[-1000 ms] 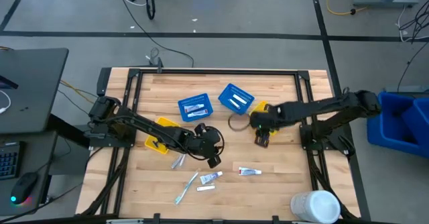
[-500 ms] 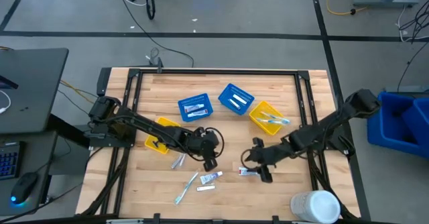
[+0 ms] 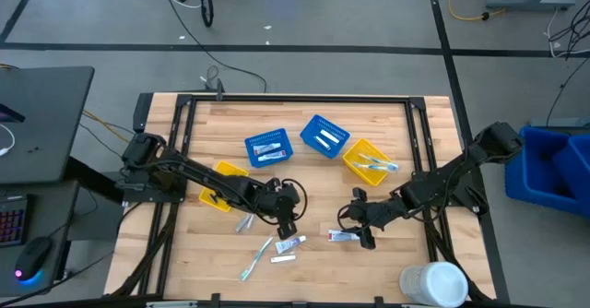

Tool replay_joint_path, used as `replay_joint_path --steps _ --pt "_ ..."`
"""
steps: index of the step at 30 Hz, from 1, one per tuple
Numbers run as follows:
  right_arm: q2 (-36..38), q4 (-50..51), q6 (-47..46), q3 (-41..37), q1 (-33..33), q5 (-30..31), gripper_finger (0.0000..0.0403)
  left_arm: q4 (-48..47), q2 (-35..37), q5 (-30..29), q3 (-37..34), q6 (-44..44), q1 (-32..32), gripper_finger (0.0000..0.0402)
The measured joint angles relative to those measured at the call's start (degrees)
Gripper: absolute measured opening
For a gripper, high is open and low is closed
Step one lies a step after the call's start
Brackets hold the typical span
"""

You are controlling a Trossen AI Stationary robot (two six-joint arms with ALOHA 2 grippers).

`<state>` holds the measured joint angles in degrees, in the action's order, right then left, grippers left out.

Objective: Pick & Place Travel size toiletries
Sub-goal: Put the white toothpaste into the left blue bin

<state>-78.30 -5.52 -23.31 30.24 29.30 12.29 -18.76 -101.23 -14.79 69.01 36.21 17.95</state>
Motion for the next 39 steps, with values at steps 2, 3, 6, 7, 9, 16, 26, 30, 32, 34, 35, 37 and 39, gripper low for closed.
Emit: replay_joint_path --steps 2,3,6,7,9,16,26,30,32,34,35,37,39 --pt "0.0 -0.7 0.7 0.0 0.0 0.0 0.0206 0.0 0.0 0.0 0.0 0.0 0.3 0.0144" --pt "0.0 -1.2 0.8 0.0 0.0 0.0 0.0204 0.0 0.0 0.0 0.0 0.0 0.4 0.0144" --pt "-0.4 -3.1 0.9 0.0 0.0 0.0 0.0201 0.0 0.0 0.8 0.0 -1.9 0.9 0.0144" --pt "-0.7 -3.5 0.9 0.0 0.0 0.0 0.0201 0.0 0.0 1.5 0.0 -2.9 1.1 0.0144" --pt "-1.7 -5.1 0.9 0.0 0.0 0.0 0.0204 -0.2 0.0 2.2 0.0 -4.0 1.5 0.0144" --pt "-3.1 -6.8 3.1 0.0 -0.6 0.2 0.0233 -7.4 1.6 0.6 0.0 -3.7 1.5 0.0144" --pt "-3.1 -7.5 3.3 0.0 -2.4 2.7 0.0246 -21.7 10.6 -7.6 0.0 7.0 1.4 0.0144" --pt "-3.1 -7.6 3.5 0.0 -2.4 2.6 0.0237 -19.6 11.1 -6.8 0.0 5.6 1.3 0.0144" --pt "-3.1 -7.6 3.5 0.0 -2.4 2.6 0.0231 -17.1 10.1 -5.0 0.0 3.3 1.4 0.0144" --pt "-3.1 -7.6 3.4 0.0 -2.4 2.6 0.0226 -14.2 8.7 -2.8 0.0 1.1 1.7 0.0144" --pt "-3.1 -7.7 3.4 0.0 -2.4 2.5 0.0224 -12.5 7.9 -1.9 0.0 0.6 2.0 0.0144" --pt "-3.1 -7.6 3.4 0.0 -2.4 2.5 0.0219 -8.2 6.2 -0.3 0.0 -0.7 2.5 0.0144" --pt "-3.1 -7.6 3.4 0.0 -2.4 2.5 0.0215 -5.7 4.4 1.8 0.0 -0.9 3.1 0.0144"
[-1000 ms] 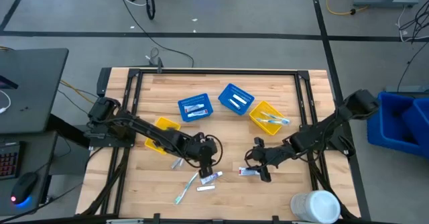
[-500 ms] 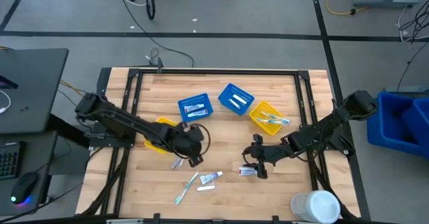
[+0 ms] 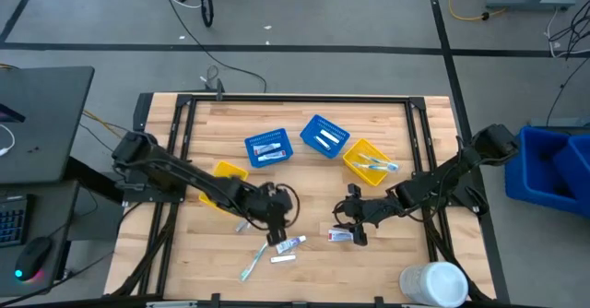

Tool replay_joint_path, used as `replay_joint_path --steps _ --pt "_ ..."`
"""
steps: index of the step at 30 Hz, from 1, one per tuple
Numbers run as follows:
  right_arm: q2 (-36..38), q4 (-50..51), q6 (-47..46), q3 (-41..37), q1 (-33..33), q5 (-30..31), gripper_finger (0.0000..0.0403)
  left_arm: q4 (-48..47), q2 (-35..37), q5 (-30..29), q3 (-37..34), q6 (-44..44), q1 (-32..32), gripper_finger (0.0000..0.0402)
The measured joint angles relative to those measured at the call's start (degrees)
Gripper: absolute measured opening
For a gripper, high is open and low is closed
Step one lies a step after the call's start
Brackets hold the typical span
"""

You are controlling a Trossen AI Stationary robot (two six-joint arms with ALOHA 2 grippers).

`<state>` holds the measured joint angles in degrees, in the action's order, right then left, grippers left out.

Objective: Pick & Place Travel size toiletries
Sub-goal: Put the white toothpaste into the left blue bin

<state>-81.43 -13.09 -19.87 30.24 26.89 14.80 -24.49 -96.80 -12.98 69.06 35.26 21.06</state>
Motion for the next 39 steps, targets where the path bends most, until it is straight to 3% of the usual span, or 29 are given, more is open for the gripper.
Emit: replay_joint_path --steps 6,9,16,27,39 --pt "0.0 0.4 0.0 0.0 0.0 0.0 0.0205 1.5 -3.7 6.9 -0.1 0.3 0.5 0.0144" --pt "0.0 0.4 0.0 0.0 0.0 0.0 0.0201 2.3 -3.7 7.7 0.0 2.8 0.5 0.0144" --pt "0.0 0.1 -1.4 0.0 0.1 -0.9 0.0201 4.5 -4.4 2.3 0.0 1.6 1.9 0.0153" --pt "0.0 0.3 -2.2 0.0 0.2 -3.0 0.0210 8.9 -7.8 -2.8 -0.1 1.1 4.1 0.0213" --pt "0.0 0.5 -2.2 0.0 0.2 -3.0 0.0198 14.9 -13.1 -6.2 -0.2 0.7 5.2 0.0218"
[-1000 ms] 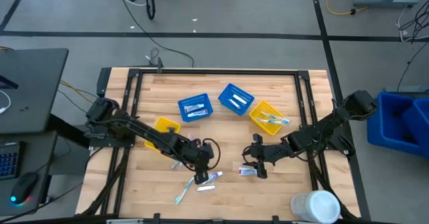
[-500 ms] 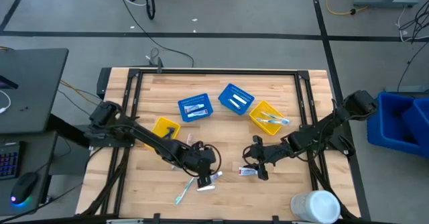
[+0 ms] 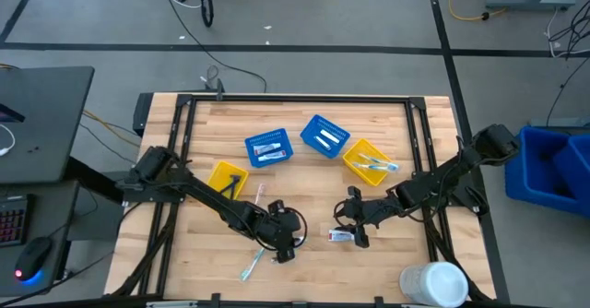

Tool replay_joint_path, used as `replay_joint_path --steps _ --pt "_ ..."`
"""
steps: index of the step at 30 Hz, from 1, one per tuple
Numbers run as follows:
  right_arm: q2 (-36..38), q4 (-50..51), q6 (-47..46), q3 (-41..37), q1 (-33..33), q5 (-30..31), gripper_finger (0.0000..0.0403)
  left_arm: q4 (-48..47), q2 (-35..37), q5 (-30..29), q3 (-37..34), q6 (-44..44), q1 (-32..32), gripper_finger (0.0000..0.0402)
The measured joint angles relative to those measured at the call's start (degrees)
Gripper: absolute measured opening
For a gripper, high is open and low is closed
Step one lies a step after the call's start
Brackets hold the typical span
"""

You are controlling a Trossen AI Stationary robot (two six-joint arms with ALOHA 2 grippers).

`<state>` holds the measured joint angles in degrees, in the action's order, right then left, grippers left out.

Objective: Pick & Place Travel size toiletries
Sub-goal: Put the white toothpaste into the left blue bin

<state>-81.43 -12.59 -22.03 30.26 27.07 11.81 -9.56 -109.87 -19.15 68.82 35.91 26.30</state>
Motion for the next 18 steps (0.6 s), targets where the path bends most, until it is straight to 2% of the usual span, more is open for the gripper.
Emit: replay_joint_path --steps 11,18 --pt "-0.1 0.6 0.0 0.0 0.0 0.0 0.0216 1.9 -0.9 -1.8 0.2 0.5 0.6 0.0218" --pt "-0.1 0.9 0.0 0.0 0.0 0.0 0.0205 1.6 -0.9 -1.6 0.2 0.6 0.7 0.0218"
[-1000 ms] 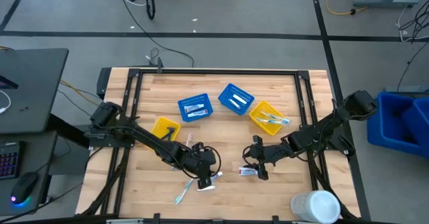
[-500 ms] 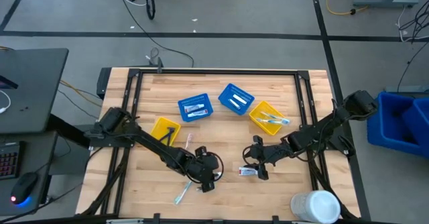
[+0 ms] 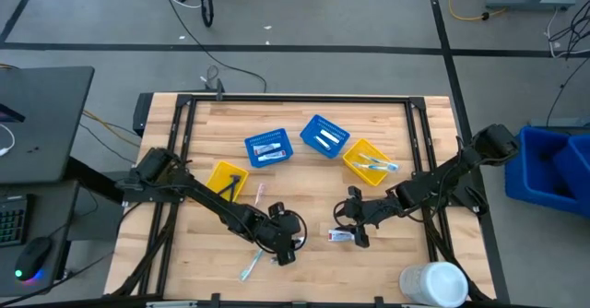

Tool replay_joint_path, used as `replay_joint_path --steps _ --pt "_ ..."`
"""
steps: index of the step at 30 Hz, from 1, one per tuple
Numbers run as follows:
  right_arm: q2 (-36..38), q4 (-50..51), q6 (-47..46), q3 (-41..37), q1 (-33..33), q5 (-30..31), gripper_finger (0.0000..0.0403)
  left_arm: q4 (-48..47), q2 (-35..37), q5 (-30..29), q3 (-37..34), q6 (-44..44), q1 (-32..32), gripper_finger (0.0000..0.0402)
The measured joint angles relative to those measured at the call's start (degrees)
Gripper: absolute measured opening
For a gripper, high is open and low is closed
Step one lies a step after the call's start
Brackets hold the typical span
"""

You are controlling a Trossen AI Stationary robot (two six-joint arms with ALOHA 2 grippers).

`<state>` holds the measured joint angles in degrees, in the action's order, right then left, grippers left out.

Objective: Pick & Place Travel size toiletries
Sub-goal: Put the white toothpaste into the left blue bin

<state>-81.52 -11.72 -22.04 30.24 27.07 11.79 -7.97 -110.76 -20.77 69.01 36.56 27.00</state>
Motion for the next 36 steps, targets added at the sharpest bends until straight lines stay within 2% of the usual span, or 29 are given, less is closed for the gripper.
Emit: replay_joint_path --steps 10,27,36 --pt "0.0 0.3 0.0 0.0 0.0 0.0 0.0191 0.1 0.0 -0.2 0.0 0.1 0.0 0.0218" --pt "0.0 0.3 0.0 0.0 0.0 0.0 0.0215 1.6 0.0 1.2 0.0 -0.5 0.0 0.0217" --pt "0.0 0.1 0.0 0.0 0.0 0.0 0.0198 2.7 0.0 3.5 0.0 -0.8 0.7 0.0215"
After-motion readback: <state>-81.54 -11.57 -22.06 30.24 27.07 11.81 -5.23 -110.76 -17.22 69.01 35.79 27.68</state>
